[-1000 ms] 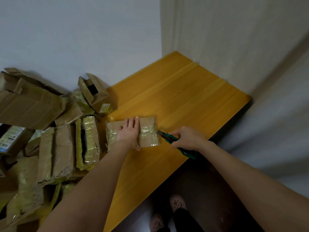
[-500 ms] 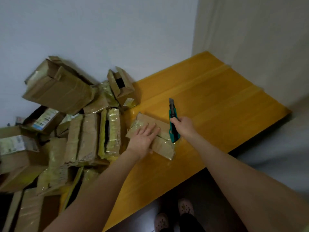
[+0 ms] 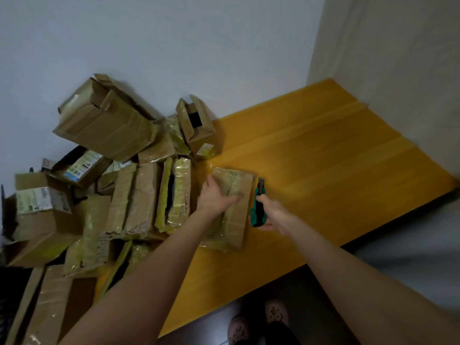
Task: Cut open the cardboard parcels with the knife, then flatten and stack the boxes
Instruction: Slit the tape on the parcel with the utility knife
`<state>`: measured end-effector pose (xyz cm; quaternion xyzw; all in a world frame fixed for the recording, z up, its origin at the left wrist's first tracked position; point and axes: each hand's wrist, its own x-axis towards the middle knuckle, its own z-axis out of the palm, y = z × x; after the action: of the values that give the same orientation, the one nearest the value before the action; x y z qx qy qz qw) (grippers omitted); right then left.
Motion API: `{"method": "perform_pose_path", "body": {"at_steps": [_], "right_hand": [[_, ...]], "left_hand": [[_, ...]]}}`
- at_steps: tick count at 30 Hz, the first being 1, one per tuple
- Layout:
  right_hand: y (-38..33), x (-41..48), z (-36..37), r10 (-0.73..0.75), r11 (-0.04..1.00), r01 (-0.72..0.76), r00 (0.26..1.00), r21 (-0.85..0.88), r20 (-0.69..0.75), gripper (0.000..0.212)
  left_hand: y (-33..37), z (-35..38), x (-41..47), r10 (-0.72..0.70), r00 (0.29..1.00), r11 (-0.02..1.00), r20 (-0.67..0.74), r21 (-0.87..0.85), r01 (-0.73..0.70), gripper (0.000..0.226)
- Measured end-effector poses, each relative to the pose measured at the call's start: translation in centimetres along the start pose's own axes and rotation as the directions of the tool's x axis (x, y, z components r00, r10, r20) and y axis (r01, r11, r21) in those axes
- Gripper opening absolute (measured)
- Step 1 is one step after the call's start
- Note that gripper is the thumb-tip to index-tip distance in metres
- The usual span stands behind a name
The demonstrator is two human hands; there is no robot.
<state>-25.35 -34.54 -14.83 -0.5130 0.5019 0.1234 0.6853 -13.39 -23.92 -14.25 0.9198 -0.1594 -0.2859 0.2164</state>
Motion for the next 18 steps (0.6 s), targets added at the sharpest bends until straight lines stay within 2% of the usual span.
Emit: {"method": "perform_pose_path", "body": {"at_steps": [3,6,9,12,16,18], "right_hand": [[0.0,0.0,0.0,-0.067,0.996,0.072,0.992,0.049,-0.105,0.039],[-0.3,0.7,-0.8,-0.188,0.982,0.181,0.967,-0.057,-0.175,0.037],[-0.3,1.0,-1.7,-0.277,0.956,0.245,0.935,-0.159,-0.221,0.035],[-0.6,0.6,-2.4,-0.315,0.944,0.278,0.919,-0.179,-0.236,0.035],[-1.6,0.3,-3.0,-0.335,0.936,0.298,0.920,-0.189,-0.206,0.027],[-1.7,0.2,-3.1,-0.338,0.931,0.297,0.921,-0.211,-0.194,0.028]], "left_hand": [[0.9,0.5,-0.1,-0.079,0.993,0.945,0.084,0.322,0.048,0.132],[1.7,2.0,-0.8,-0.121,0.989,0.874,0.086,0.482,0.065,0.135],[2.6,2.9,-1.2,-0.076,0.994,0.843,0.073,0.538,0.025,0.130],[2.9,3.3,-1.8,0.035,0.993,0.814,0.113,0.573,-0.094,0.128],[1.9,3.4,-2.0,0.112,0.987,0.889,0.118,0.431,-0.153,0.130],[1.8,3.4,-2.0,0.210,0.959,0.857,0.190,0.437,-0.274,0.134]]}}
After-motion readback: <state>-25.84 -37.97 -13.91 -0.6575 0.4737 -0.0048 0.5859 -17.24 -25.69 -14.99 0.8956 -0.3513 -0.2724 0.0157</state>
